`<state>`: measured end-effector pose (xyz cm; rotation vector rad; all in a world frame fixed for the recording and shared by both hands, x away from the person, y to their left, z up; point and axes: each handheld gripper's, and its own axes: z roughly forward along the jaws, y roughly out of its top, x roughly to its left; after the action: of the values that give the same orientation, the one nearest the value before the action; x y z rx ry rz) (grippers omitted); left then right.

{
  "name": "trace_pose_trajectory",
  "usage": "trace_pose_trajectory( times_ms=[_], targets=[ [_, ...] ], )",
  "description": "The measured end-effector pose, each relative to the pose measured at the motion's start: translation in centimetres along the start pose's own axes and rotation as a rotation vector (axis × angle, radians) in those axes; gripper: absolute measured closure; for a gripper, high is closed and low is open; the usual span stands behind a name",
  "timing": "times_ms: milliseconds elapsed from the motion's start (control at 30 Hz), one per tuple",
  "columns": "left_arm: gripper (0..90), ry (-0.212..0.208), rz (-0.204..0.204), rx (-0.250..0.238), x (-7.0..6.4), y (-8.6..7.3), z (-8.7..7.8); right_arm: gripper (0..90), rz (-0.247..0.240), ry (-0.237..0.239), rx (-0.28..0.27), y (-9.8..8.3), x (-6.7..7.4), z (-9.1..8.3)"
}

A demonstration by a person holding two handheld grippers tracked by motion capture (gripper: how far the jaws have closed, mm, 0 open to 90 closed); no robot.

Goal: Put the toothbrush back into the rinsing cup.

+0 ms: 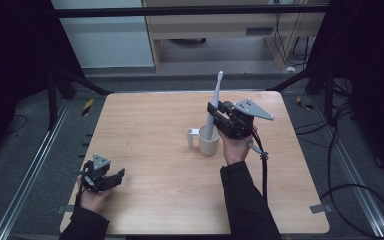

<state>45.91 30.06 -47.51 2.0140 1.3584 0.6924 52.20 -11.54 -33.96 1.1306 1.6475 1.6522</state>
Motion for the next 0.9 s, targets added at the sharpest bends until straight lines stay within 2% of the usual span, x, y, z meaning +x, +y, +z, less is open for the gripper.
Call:
trace_pose_trajectory(
  times_ms=[233, 533, 900],
  targets=[
    [37.8, 0.000, 0.001, -0.001, 0.0, 0.0, 0.0, 67.6, 0.003, -0.034, -0.001, -0.4, -0.9, 1.4],
    [37.8, -0.001, 0.001, 0.000, 0.0, 0.0, 0.0, 67.6, 0.003, -0.068, 0.031, -1.4, -1.8, 2.8],
    [37.8, -0.001, 0.002, 0.000, 0.0, 0.0, 0.0, 67.6, 0.012, -0.087, 0.101, -3.1, -2.4, 4.2]
  ],
)
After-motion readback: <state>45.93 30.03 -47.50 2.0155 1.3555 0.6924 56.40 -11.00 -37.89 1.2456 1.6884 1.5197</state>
